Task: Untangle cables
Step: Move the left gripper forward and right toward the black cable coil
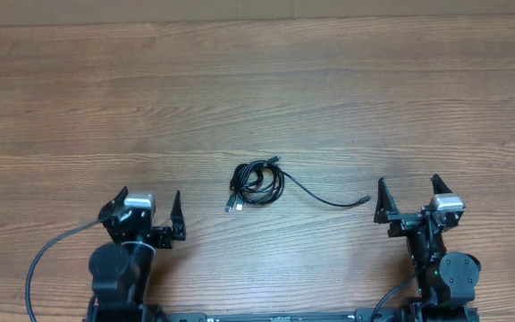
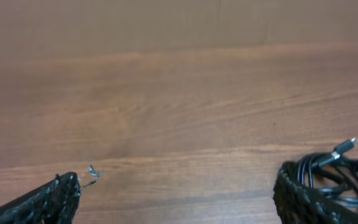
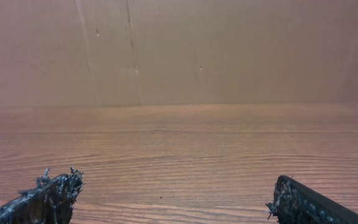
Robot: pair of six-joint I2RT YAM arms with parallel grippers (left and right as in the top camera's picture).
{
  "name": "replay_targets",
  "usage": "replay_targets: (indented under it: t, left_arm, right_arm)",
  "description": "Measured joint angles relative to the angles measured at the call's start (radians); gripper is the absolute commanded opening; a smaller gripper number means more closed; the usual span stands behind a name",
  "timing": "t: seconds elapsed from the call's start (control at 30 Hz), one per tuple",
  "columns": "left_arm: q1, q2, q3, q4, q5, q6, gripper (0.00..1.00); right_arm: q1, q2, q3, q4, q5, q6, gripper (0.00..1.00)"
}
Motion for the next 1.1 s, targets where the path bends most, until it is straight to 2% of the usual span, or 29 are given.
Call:
replay_targets:
  t: [0.37,0.7,1.1]
  left_arm:
    - [0.000,0.389,0.163,-0.006,0.023,0.000,1.00]
    - [0.000,0.737,0.347,-0.110,0.037,0.005,1.00]
    - [-0.002,1.034,0.514,-0.219,0.037,0.015,1.00]
  right_arm:
    - [0.000,0.000,0.000,0.000,0.000,-0.001,1.00]
    - [0.000,0.000,0.000,0.000,0.000,0.000,1.00]
    - [0.000,0.000,0.000,0.000,0.000,-0.001,1.00]
